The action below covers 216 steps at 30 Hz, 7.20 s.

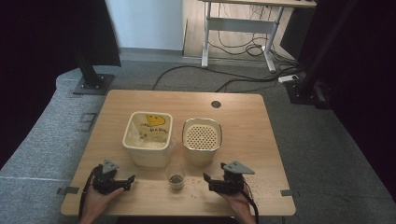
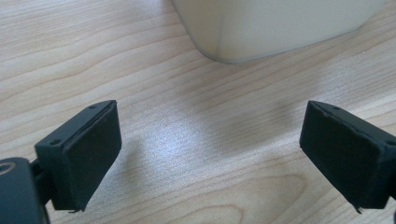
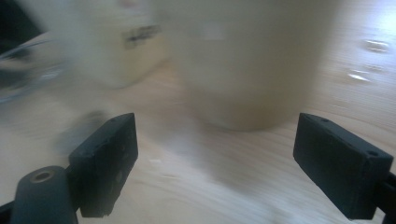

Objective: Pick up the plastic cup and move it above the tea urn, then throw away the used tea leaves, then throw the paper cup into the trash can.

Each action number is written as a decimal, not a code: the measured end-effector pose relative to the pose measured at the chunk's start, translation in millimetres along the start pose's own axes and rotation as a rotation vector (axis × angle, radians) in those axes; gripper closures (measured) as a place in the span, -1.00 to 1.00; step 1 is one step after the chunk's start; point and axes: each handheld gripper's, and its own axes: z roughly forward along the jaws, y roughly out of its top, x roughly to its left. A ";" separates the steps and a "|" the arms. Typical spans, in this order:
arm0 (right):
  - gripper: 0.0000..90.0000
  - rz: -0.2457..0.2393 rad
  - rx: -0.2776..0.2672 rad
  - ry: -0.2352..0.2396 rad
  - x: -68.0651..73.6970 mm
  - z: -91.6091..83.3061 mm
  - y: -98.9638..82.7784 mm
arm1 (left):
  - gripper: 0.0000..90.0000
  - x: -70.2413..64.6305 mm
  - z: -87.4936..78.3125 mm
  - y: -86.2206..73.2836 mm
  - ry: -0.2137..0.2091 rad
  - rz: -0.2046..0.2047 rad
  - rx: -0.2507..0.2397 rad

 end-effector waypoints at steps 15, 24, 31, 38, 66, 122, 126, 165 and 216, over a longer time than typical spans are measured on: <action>-0.58 -0.150 0.028 0.254 73.5 40.7 3.5 | -0.84 0.5 -3.3 -3.2 -0.009 -0.002 0.001; -0.30 -0.207 -0.001 0.230 89.8 68.8 8.7 | -0.84 1.0 -2.2 -3.6 -0.016 0.004 0.007; -0.29 -0.164 -0.075 0.192 70.5 32.7 19.4 | -0.83 1.4 -2.8 -3.7 -0.022 -0.003 0.007; -0.29 -0.103 -0.165 0.119 36.0 -12.6 37.0 | -0.82 5.1 -3.1 -3.0 -0.021 -0.024 0.003; -0.27 -0.046 -0.295 0.013 -10.2 -58.8 87.2 | -0.79 10.5 -1.3 -4.2 -0.024 -0.043 0.029; -0.26 -0.964 0.013 -0.473 7.4 33.8 168.9 | -0.76 11.0 -0.2 -5.7 -0.045 -0.031 0.044; -0.25 -1.080 0.040 -0.506 11.2 40.5 165.8 | -0.76 10.7 -0.2 -5.6 -0.044 -0.030 0.045; -0.18 -2.165 0.289 -0.866 37.4 79.3 135.9 | -0.76 11.3 0.4 -5.3 -0.044 -0.028 0.047; -0.20 -0.191 -0.242 0.037 14.6 29.1 209.6 | -0.77 11.2 -0.1 -6.7 -0.042 -0.025 0.042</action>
